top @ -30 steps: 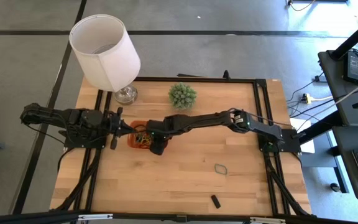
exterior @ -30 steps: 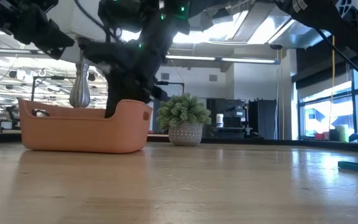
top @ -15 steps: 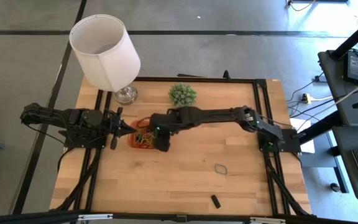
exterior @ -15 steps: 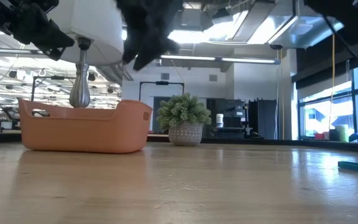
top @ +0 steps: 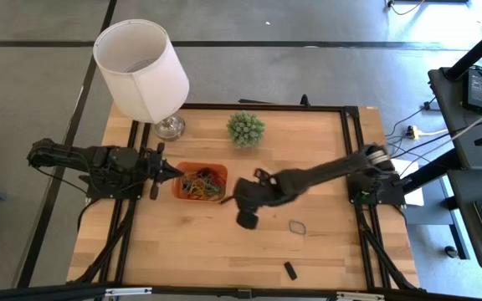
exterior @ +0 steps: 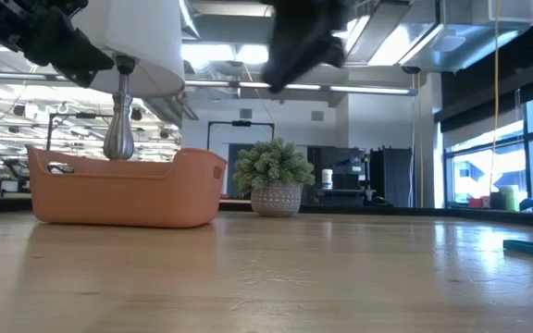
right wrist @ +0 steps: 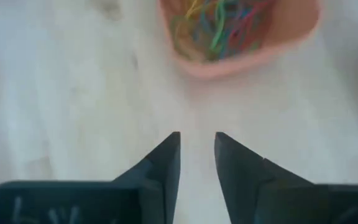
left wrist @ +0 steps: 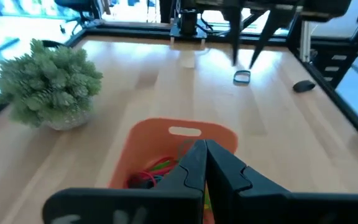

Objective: Pick and place rubber bands into bin
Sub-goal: Put the blue rubber band into the orange bin

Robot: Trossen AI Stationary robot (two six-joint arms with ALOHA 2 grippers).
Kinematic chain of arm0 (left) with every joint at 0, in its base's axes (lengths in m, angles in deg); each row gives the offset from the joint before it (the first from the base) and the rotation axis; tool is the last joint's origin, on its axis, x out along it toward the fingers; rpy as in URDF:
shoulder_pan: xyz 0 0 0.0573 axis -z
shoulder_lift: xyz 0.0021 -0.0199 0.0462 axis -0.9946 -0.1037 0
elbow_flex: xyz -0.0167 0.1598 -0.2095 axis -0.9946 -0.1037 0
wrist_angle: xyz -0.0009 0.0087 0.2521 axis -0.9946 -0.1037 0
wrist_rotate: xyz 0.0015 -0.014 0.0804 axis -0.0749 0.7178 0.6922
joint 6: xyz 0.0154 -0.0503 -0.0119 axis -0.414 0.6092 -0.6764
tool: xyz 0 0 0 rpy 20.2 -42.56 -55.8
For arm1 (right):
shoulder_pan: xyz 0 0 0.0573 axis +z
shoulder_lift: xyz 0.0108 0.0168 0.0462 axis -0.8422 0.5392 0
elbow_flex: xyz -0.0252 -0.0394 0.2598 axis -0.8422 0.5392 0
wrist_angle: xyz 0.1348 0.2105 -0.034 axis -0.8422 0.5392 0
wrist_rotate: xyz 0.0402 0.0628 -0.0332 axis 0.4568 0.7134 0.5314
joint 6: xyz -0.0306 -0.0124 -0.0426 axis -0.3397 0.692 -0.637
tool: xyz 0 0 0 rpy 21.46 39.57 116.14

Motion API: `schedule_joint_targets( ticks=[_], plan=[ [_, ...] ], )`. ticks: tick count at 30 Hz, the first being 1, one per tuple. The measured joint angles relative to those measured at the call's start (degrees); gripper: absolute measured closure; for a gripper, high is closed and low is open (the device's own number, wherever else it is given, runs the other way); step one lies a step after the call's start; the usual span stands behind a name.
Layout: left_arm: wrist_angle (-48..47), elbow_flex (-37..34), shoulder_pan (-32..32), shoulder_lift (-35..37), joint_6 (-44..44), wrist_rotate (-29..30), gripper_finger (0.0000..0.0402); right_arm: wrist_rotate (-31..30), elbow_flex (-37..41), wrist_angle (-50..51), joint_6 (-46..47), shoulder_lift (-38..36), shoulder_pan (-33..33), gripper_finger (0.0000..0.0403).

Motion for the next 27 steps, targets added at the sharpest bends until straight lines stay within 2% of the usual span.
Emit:
schedule_joint_targets(
  ticks=[5,9,11,15,18,27],
  plan=[
    [3.7,0.0,0.0,0.0,-6.8,1.3,0.0400,-0.3,15.4,-8.4,11.8,-9.0,4.4,0.0303],
    [5.7,-0.1,0.0,0.0,-10.5,1.0,0.0400,-0.4,22.5,-9.6,20.0,-14.3,7.8,0.0303],
    [10.9,-1.9,0.0,0.1,-11.4,-0.1,0.0401,-1.1,25.0,-9.7,23.3,-16.3,9.2,0.0303],
    [23.4,-8.9,-0.1,0.1,-11.8,-0.3,0.0400,-4.0,27.9,-9.8,28.1,-19.1,11.3,0.0303],
    [29.5,-12.9,-0.7,0.2,-10.6,0.3,0.0401,-4.4,28.4,-9.3,29.8,-20.1,12.3,0.0303],
    [30.5,-17.0,-5.8,3.8,-7.8,-4.2,0.0401,-4.4,28.4,-8.2,33.9,-20.4,14.2,0.0303]
  ],
)
